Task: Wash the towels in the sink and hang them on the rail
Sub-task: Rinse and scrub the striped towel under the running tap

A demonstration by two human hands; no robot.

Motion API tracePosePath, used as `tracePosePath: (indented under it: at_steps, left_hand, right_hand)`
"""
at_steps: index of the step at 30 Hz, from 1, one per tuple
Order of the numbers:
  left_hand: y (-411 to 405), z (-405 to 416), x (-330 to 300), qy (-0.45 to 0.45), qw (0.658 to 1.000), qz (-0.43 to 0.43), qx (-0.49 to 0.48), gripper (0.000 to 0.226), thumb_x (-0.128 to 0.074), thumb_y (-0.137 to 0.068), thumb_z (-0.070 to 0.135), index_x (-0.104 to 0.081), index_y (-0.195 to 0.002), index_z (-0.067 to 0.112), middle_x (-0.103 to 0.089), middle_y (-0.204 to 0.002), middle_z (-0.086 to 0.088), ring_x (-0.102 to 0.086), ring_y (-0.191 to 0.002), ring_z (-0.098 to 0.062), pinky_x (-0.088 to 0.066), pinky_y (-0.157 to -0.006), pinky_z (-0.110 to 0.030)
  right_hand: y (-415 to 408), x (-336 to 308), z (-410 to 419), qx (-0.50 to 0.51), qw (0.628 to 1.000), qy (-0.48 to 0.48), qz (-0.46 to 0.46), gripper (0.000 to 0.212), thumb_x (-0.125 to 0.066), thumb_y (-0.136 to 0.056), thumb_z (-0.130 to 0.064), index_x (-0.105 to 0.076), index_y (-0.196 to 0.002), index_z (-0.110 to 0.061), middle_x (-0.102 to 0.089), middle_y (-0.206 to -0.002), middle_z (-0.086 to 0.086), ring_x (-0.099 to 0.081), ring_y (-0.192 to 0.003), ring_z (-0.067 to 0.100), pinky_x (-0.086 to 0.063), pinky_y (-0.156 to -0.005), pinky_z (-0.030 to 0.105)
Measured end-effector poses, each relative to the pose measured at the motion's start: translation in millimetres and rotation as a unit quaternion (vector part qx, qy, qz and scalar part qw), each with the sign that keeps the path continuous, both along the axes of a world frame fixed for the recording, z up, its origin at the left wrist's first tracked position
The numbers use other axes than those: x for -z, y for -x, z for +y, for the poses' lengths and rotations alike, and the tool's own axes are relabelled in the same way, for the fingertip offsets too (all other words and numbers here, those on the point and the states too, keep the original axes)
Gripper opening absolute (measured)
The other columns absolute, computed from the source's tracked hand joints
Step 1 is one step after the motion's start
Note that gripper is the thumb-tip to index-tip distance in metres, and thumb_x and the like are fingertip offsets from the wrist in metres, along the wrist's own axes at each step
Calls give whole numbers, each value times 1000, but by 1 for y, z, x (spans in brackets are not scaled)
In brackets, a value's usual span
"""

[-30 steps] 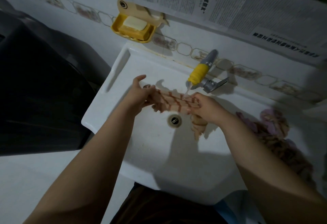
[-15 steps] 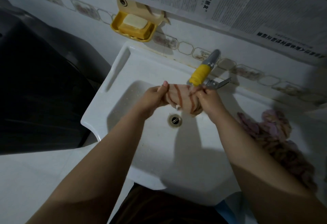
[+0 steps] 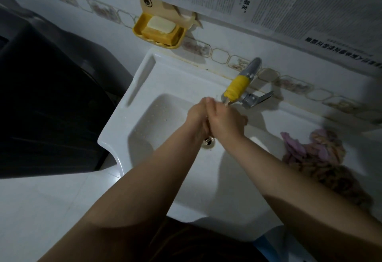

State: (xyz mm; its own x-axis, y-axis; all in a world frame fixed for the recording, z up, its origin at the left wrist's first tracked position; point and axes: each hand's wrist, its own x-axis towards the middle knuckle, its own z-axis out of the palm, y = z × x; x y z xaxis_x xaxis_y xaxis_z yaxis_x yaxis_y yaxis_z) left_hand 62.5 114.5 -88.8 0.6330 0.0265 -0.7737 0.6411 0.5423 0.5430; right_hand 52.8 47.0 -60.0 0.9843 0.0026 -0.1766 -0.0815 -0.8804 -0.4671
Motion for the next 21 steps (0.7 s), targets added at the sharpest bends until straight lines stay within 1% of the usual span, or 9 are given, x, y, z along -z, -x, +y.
tracePosePath:
  at_steps: [2, 3, 4, 6, 10, 12, 15, 18, 21]
  left_hand:
    - [5, -2, -1, 3, 1000, -4, 23, 28, -40, -102, 34, -55, -104, 11, -61, -89, -9, -67, -80, -17, -51, -64, -21]
    - [10, -4, -10, 7, 999, -28, 44, 36, -42, -101, 41, -57, -100, 7, -62, -77, -11, -66, -68, -21, -51, -54, -23]
    - [12, -7, -15, 15, 999, 3, 44, 44, -45, -98, 47, -58, -89, 6, -60, -62, -10, -61, -51, -22, -47, -44, -21]
    - [12, -11, -20, -3, 998, 5, 61, 49, -47, -96, 50, -56, -70, 9, -54, -46, -6, -50, -34, -16, -40, -35, -17]
    - [10, 0, -23, -25, 1000, 1, 1, 37, -41, -99, 43, -50, -75, 17, -51, -66, -3, -54, -41, -9, -41, -35, -14]
    - [14, 0, -24, -3, 1000, 16, 0, 45, -41, -99, 47, -52, -69, 15, -50, -54, -4, -49, -33, -12, -36, -34, -13]
    - [20, 1, -23, 20, 998, 15, 60, 59, -39, -97, 57, -55, -57, 16, -47, -41, -1, -42, -28, -11, -27, -31, -10]
    - [18, 21, -24, 32, 994, 1, 109, 54, -35, -94, 62, -61, -77, 17, -59, -53, 0, -54, -38, -9, -34, -32, -12]
    - [12, 47, -24, 31, 991, -37, 128, 54, -37, -95, 58, -64, -79, 14, -55, -52, -1, -50, -38, -9, -36, -37, -16]
  right_hand:
    - [4, -2, 2, -38, 999, 13, -29, 57, -26, -99, -51, -66, -90, -12, -68, -85, 15, -63, -86, 30, -44, -89, 43]
    - [-4, -2, -2, -19, 1000, 10, -7, 57, -28, -98, -52, -66, -92, -10, -68, -89, 17, -64, -90, 33, -46, -83, 39]
    - [-14, -3, -6, 20, 1000, -1, 24, 57, -31, -97, -53, -66, -94, -8, -68, -94, 18, -63, -93, 35, -46, -80, 37]
    - [-24, -5, -12, 73, 996, -13, 55, 56, -36, -94, -54, -65, -94, -6, -67, -99, 19, -63, -97, 37, -47, -82, 37]
    - [0, -8, 5, -20, 999, 26, -12, 59, -27, -98, -53, -67, -98, -9, -68, -98, 20, -62, -96, 39, -46, -81, 40]
    - [-2, -7, 0, -12, 999, 38, -16, 61, -27, -98, -53, -67, -95, -7, -68, -95, 21, -63, -94, 38, -48, -80, 40]
    - [-17, 1, -15, 10, 998, 39, 52, 64, -24, -94, -63, -64, -84, -14, -69, -86, 17, -66, -84, 35, -53, -78, 40]
    - [-22, 11, -23, 32, 989, -40, 139, 61, -28, -88, -72, -58, -84, -19, -67, -79, 11, -66, -72, 33, -56, -70, 44]
    - [-23, 10, -35, 15, 974, -158, 160, 37, -40, -95, -52, -59, -104, -21, -66, -92, 3, -65, -83, 26, -51, -72, 31]
